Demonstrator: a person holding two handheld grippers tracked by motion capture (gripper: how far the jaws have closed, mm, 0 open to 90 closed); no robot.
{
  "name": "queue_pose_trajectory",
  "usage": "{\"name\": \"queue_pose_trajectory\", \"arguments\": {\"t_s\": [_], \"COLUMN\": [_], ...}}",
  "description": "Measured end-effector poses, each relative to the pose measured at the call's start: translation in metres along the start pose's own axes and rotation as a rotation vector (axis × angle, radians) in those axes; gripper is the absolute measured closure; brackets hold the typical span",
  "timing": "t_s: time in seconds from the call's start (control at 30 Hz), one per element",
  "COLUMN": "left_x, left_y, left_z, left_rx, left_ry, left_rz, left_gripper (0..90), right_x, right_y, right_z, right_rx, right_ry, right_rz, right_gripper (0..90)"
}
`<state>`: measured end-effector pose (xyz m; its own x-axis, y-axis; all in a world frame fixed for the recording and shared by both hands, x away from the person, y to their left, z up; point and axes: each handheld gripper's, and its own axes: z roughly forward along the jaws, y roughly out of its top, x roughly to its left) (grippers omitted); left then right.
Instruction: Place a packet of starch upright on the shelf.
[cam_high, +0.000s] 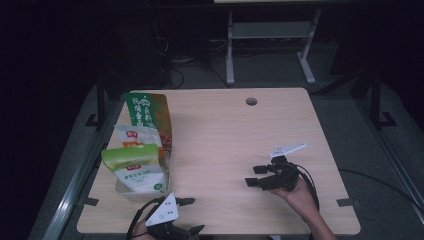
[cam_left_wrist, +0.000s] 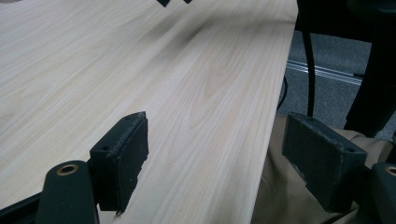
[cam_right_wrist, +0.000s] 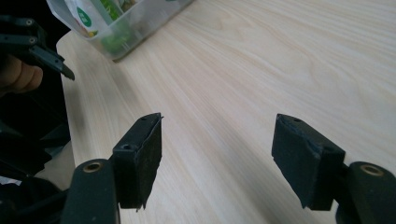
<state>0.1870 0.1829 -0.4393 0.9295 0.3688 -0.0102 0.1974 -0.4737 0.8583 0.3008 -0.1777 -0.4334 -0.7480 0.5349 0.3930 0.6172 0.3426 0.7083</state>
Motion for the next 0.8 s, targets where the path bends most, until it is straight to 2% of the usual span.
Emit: {"name": "queue_pose_trajectory", "arguments": {"t_s": [0.2, 0.23, 0.33, 0.5, 0.57, 0.8], "left_x": [0.002, 0.002, 0.002, 0.002, 0.002, 0.002], "left_y": [-0.001, -0.001, -0.001, -0.001, -0.001, -0.002], "left_z": [-0.001, -0.001, -0.001, -0.002, -0.002, -0.003], "left_rx": [0.003, 0.003, 0.005, 0.003, -0.001, -0.002], "left_ry": [0.004, 0.004, 0.004, 0.004, 0.007, 0.006], "left_rz": [0.001, 0.001, 0.000, -0.001, -0.005, -0.009], "left_gripper": [22.5, 22.6, 22.6, 22.5, 22.4, 22.4], "right_x": [0.000, 0.000, 0.001, 0.004, 0.005, 0.005], "right_y": [-0.013, -0.015, -0.020, -0.026, -0.030, -0.042], "right_z": [-0.006, -0.007, -0.009, -0.011, -0.012, -0.019], "right_rx": [0.006, 0.005, 0.008, 0.004, 0.010, -0.031], "right_ry": [-0.010, -0.011, -0.013, -0.021, -0.031, -0.062], "right_rz": [0.013, 0.000, 0.012, -0.008, -0.002, -0.015], "right_gripper": [32.0, 32.2, 32.3, 31.8, 31.0, 29.3]}}
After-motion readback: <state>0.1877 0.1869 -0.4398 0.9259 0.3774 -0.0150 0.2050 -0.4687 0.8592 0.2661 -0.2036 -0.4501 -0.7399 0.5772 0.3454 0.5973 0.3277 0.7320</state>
